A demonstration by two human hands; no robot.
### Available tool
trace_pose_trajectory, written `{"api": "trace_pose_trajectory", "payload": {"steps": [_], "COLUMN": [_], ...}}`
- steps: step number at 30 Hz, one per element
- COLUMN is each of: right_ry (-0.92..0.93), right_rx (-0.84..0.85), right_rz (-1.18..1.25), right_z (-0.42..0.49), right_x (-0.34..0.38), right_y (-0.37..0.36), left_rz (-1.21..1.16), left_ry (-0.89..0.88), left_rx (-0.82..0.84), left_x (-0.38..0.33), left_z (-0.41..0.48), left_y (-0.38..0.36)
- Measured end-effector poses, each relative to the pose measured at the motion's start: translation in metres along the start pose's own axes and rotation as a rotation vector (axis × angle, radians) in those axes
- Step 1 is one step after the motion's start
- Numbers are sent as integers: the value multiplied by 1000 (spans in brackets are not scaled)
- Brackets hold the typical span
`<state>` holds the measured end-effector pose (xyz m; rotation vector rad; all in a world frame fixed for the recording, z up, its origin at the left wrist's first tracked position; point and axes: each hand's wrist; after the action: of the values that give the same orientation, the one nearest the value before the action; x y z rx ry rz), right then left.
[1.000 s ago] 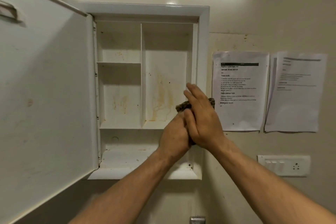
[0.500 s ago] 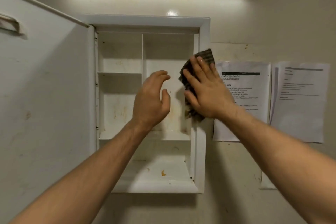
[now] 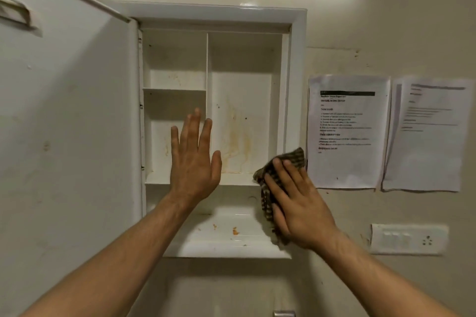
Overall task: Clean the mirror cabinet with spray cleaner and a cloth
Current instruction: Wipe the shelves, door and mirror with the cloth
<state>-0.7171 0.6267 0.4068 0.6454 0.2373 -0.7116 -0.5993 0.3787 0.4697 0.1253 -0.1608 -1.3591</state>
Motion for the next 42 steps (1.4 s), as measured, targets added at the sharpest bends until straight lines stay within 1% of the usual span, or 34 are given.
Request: {"api": "trace_pose_trajectory", "payload": {"steps": [2,4,6,9,12,14,19,22,26,28,30,33,34,36,38,39,40,42], "right_ry": [-24,-159,-278,-469,-691,-748,-841,-898,-1006,-970,-852,-728,-721,-638,-505,-450,-414,-396], "right_rx": [-37,-87,-151,-228,-210,-199,-140,-98,-170,-223,-330,-566,-629,-729,-756,-725,-680,-521], "right_rz": [-26,-16,28,208,386,411,383,437,505,507,543,662,689,713,672,622,560,434], "right_z": [32,71,85,45,-20,-42,-55,-78,-76,-68,-49,13,37,94,151,178,203,244], "right_x": [-13,-20,-12,24,75,94,112,148,173,169,160,134,124,100,76,64,53,30], "right_y": [14,26,25,-4,-33,-47,-55,-64,-72,-68,-59,-32,-21,3,24,31,35,35], "left_rz": [-116,-195,-235,-257,-270,-290,-338,-353,-368,-368,-356,-342,-333,-296,-246,-219,-186,-122], "left_ry": [0,9,35,45,15,9,6,-16,4,10,12,35,52,57,39,36,41,54], "left_rx": [-12,-31,-32,-10,-9,-14,-21,-3,6,18,27,47,68,85,72,62,45,15], "left_x": [0,-5,-10,-8,-6,-9,-9,-6,-6,-6,-5,-7,-9,-8,-5,-4,-3,0], "left_z": [-9,-11,-11,-15,-20,-21,-22,-23,-24,-25,-26,-26,-28,-17,5,17,31,58], "left_y": [-6,-10,-12,-12,-14,-17,-19,-19,-20,-19,-17,-13,-13,-10,-5,-2,1,6]}}
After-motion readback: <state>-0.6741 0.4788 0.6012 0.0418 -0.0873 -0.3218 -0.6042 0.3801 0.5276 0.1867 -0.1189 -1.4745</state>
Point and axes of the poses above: each hand's wrist, its own z-axis towards the middle knuckle, its own y-axis out of the back of the hand, x = y × z, and after that the axes turned 2 degrees about z, right-handed
